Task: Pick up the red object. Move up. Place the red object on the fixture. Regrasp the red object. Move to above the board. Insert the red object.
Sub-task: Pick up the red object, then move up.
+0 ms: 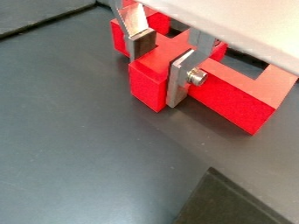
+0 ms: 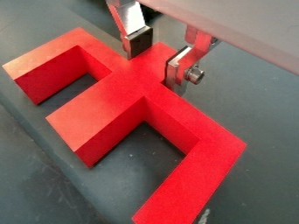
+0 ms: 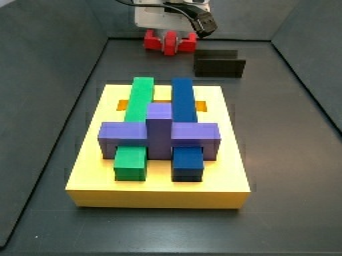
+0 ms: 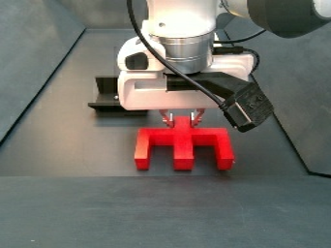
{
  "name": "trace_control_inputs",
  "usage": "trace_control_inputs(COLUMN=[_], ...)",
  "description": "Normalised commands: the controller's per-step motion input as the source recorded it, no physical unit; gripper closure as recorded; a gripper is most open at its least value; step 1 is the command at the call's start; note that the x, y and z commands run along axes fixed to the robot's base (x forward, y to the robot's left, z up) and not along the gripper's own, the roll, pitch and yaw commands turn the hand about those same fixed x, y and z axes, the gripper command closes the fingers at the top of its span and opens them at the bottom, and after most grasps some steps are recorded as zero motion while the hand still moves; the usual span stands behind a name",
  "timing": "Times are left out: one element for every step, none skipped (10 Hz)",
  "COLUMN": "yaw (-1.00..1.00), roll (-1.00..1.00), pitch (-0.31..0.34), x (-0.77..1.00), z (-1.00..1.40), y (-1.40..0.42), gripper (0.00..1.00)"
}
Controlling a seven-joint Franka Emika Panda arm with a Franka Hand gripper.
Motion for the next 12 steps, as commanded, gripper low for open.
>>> trace_control_inputs(yaw=[0.00, 0.00, 0.00, 0.00, 0.00, 0.00, 0.00, 0.00, 0.00, 0.00, 0.00, 0.00], roll=[0.00, 0.00, 0.00, 0.00, 0.00, 0.00, 0.00, 0.00, 0.00, 0.00, 0.00, 0.00], pitch=[0.000, 0.000, 0.000, 0.000, 0.000, 0.000, 0.000, 0.000, 0.000, 0.000, 0.000, 0.000], x=[0.00, 0.00, 0.00, 0.00, 0.00, 0.00, 0.00, 0.00, 0.00, 0.00, 0.00, 0.00], z=[0.00, 0.00, 0.00, 0.00, 0.00, 0.00, 0.00, 0.00, 0.00, 0.00, 0.00, 0.83], y=[0.00, 0.00, 0.00, 0.00, 0.00, 0.00, 0.00, 0.00, 0.00, 0.00, 0.00, 0.00], gripper=[1.00, 1.00, 1.00, 1.00, 1.00, 1.00, 1.00, 1.00, 1.00, 1.00, 1.00, 1.00])
